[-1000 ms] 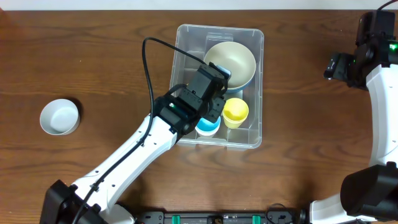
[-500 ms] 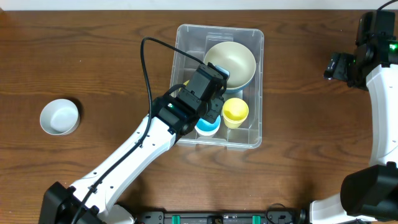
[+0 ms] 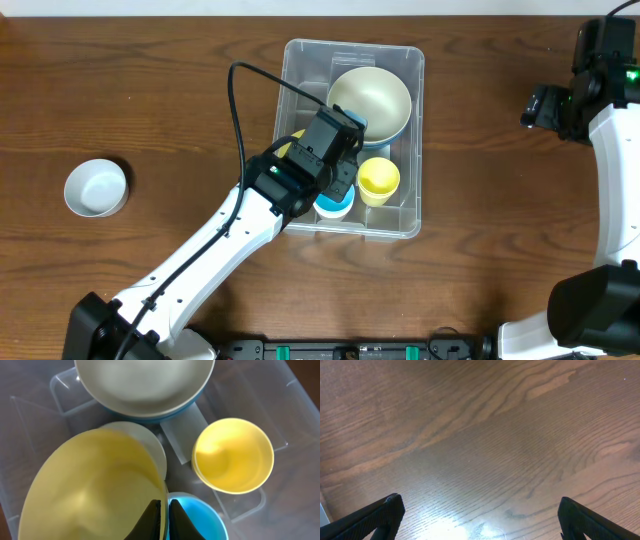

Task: Pack container
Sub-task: 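Lower the yellow bowl onto the white bowl and open left gripper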

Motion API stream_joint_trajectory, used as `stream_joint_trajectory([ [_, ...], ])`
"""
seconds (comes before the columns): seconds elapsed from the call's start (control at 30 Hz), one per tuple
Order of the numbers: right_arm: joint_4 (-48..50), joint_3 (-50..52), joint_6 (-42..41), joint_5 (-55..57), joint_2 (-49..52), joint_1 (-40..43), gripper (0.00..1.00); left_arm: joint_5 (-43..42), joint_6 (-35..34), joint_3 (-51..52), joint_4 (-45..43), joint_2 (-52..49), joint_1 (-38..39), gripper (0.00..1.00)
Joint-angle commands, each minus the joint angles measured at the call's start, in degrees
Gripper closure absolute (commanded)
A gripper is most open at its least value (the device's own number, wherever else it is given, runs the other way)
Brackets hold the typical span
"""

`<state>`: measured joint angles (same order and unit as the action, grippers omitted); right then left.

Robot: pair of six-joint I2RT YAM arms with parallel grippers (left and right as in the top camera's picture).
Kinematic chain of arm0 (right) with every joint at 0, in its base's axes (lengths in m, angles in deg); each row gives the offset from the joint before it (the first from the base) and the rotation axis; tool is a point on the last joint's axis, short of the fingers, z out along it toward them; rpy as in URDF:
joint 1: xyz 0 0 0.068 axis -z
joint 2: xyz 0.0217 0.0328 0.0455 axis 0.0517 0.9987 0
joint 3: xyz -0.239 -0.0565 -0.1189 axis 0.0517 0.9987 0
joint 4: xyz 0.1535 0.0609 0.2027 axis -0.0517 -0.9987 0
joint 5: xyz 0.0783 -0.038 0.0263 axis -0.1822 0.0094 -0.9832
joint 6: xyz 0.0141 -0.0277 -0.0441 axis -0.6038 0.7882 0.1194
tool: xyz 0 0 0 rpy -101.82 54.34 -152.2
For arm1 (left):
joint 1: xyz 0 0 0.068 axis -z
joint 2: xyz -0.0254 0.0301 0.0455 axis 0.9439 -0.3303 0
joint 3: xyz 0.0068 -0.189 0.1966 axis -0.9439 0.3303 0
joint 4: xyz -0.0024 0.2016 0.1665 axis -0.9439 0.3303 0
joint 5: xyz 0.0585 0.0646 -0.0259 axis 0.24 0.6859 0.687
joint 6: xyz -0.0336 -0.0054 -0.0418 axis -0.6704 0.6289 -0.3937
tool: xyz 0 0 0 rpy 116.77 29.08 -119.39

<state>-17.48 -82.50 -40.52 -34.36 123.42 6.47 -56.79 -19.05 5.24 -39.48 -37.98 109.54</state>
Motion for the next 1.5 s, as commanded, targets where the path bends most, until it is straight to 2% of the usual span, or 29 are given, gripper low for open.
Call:
stream_joint_trajectory([
  [0.0, 0.0, -0.74, -0.9, 0.0, -0.94, 0.31, 0.01, 0.48, 0.44, -1.25, 0.76, 1.07, -0.17, 0.91],
  [0.3, 0.0, -0.74, -0.9, 0.0, -0.94, 0.31, 0.01, 0.9, 1.97, -1.27, 0.83, 1.07, -0.17, 0.94],
  [0.47, 0.0, -0.74, -0.9, 0.0, -0.94, 0.31, 0.01, 7.06, 2.51, -1.62, -0.09, 1.46, -0.17, 0.94],
  [0.53, 0.0, -0.74, -0.9, 0.0, -0.94, 0.31, 0.01, 7.85, 4.72, -1.7, -1.03, 1.84, -0.17, 0.94],
  [0.63, 0.0, -0.74, -0.9, 0.0, -0.92, 0.31, 0.01, 7.82, 6.69, -1.68, -2.67, 2.03, -0.17, 0.94],
  [1.47, 0.0, -0.74, -0.9, 0.0, -0.92, 0.31, 0.01, 7.8, 6.69, -1.68, -6.78, -1.57, -0.17, 0.94],
])
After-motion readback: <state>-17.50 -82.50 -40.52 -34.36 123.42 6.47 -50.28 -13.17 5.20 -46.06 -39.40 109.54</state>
